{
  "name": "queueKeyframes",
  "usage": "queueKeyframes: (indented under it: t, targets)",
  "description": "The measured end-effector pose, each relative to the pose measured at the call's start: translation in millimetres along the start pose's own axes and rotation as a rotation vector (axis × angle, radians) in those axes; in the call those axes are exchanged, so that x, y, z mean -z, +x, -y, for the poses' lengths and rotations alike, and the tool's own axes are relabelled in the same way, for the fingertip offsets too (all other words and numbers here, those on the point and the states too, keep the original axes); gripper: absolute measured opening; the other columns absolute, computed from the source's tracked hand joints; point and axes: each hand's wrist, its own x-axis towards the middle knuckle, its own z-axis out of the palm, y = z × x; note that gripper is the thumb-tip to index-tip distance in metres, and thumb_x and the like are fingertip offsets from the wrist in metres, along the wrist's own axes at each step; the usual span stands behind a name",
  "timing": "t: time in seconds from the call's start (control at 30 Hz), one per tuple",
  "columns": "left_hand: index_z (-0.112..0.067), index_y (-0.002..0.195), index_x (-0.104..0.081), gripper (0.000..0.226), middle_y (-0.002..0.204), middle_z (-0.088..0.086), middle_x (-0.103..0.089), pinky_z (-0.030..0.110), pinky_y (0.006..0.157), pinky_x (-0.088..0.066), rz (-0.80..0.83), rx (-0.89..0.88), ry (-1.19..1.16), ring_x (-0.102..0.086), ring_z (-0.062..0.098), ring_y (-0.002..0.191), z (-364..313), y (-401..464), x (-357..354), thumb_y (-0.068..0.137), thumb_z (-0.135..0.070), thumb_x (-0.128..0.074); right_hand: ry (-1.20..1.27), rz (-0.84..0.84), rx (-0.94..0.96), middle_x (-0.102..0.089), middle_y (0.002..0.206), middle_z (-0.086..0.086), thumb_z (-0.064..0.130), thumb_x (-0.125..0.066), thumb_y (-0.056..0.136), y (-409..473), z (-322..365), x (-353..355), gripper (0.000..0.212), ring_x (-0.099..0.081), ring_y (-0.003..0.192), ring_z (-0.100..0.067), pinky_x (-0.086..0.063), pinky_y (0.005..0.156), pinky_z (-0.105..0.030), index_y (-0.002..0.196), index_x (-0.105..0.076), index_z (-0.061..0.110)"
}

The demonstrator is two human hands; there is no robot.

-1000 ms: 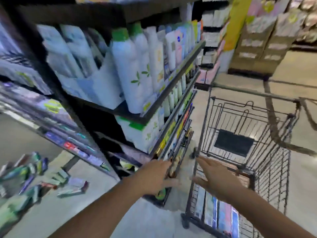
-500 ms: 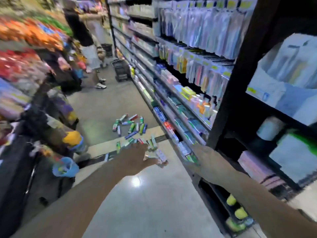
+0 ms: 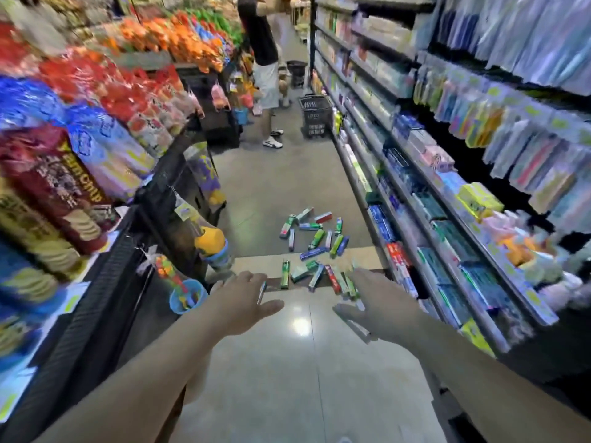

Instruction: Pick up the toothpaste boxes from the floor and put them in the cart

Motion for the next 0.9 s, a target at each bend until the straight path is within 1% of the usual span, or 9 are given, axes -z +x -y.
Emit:
queueKeyframes:
  t: [0.03, 0.13, 0.27, 0.33, 0.4, 0.47, 0.67, 0.8, 0.9]
  targets:
    - [-0.024, 0.146, -0.033, 0.08, 0.148, 0.002, -0.04, 0.048, 0.108, -0.035, 0.015, 0.01, -0.001, -0.038, 0.027, 0.134, 2.4, 18.3, 4.3, 0.086, -0.076, -0.037, 0.015, 0.008, 0.002, -0.035, 0.154, -0.007, 0.067, -0.05, 0.087, 20.5, -6.6, 5.2, 0.08, -0.038, 0.137, -0.027, -0.035, 0.109, -0.04, 0.149, -0.031, 0.019]
    - [-0.023, 0.15, -0.028, 0.083, 0.152, 0.001, -0.036, 0.05, 0.111, -0.032, 0.036, 0.044, -0.001, -0.036, 0.026, 0.138, 9.8, 68.9, 15.6, 0.086, -0.075, -0.036, -0.04, 0.052, -0.006, -0.026, 0.159, -0.003, 0.075, -0.043, 0.085, 79.4, -22.9, 12.6, 0.088, -0.029, 0.143, -0.023, -0.029, 0.114, -0.04, 0.152, -0.024, 0.021]
    - [-0.024, 0.15, -0.027, 0.084, 0.151, 0.001, -0.037, 0.049, 0.109, -0.033, 0.029, 0.088, -0.026, -0.037, 0.025, 0.137, 28.3, 130.7, 22.3, 0.085, -0.077, -0.035, -0.075, 0.083, 0.033, -0.028, 0.157, -0.003, 0.076, -0.041, 0.085, 160.6, -39.2, 10.1, 0.086, -0.026, 0.143, -0.023, -0.027, 0.114, -0.038, 0.15, -0.027, 0.022]
    - [-0.025, 0.15, -0.027, 0.085, 0.151, 0.0, -0.037, 0.048, 0.108, -0.034, 0.044, 0.087, -0.03, -0.036, 0.024, 0.137, 36.2, 152.3, 25.5, 0.084, -0.078, -0.034, -0.092, 0.116, 0.043, -0.022, 0.16, -0.003, 0.077, -0.041, 0.084, 189.8, -38.3, 11.4, 0.088, -0.022, 0.146, -0.023, -0.024, 0.116, -0.039, 0.151, -0.025, 0.022]
    - [-0.026, 0.15, -0.027, 0.085, 0.151, -0.002, -0.036, 0.048, 0.107, -0.033, 0.068, 0.116, -0.068, -0.035, 0.022, 0.138, 68.1, 210.3, 20.4, 0.084, -0.079, -0.035, -0.083, 0.157, 0.048, -0.019, 0.161, -0.004, 0.077, -0.041, 0.084, 262.8, -42.8, -1.1, 0.09, -0.021, 0.147, -0.022, -0.024, 0.117, -0.04, 0.153, -0.022, 0.022]
    - [-0.026, 0.149, -0.027, 0.084, 0.152, -0.002, -0.036, 0.046, 0.106, -0.033, 0.073, 0.109, -0.059, -0.035, 0.022, 0.138, 71.0, 219.3, 23.8, 0.084, -0.078, -0.036, -0.104, 0.162, 0.057, -0.018, 0.162, -0.004, 0.077, -0.041, 0.084, 270.6, -40.0, 2.1, 0.091, -0.021, 0.146, -0.023, -0.025, 0.116, -0.041, 0.153, -0.022, 0.021]
    - [-0.023, 0.15, -0.026, 0.082, 0.151, 0.003, -0.036, 0.042, 0.106, -0.036, 0.161, 0.117, -0.098, -0.037, 0.026, 0.136, 142.5, 350.2, 17.4, 0.087, -0.073, -0.041, -0.071, 0.219, -0.035, -0.026, 0.159, -0.003, 0.071, -0.045, 0.087, 408.0, -40.5, -19.3, 0.085, -0.028, 0.143, -0.023, -0.03, 0.113, -0.039, 0.151, -0.025, 0.02]
    - [-0.022, 0.149, -0.025, 0.08, 0.149, 0.003, -0.036, 0.043, 0.104, -0.039, 0.246, 0.101, -0.142, -0.037, 0.027, 0.135, 181.0, 431.7, -2.4, 0.088, -0.07, -0.045, -0.037, 0.278, -0.159, -0.038, 0.15, -0.004, 0.065, -0.048, 0.089, 486.2, -50.9, -46.8, 0.08, -0.04, 0.134, -0.025, -0.04, 0.104, -0.039, 0.15, -0.027, 0.018]
    - [-0.023, 0.149, -0.024, 0.077, 0.148, 0.003, -0.035, 0.041, 0.102, -0.039, 0.286, 0.106, -0.163, -0.036, 0.026, 0.136, 205.3, 491.5, -39.1, 0.089, -0.065, -0.047, 0.022, 0.313, -0.259, -0.043, 0.143, -0.006, 0.061, -0.051, 0.089, 544.0, -70.5, -82.1, 0.072, -0.048, 0.124, -0.026, -0.046, 0.097, -0.041, 0.145, -0.033, 0.019]
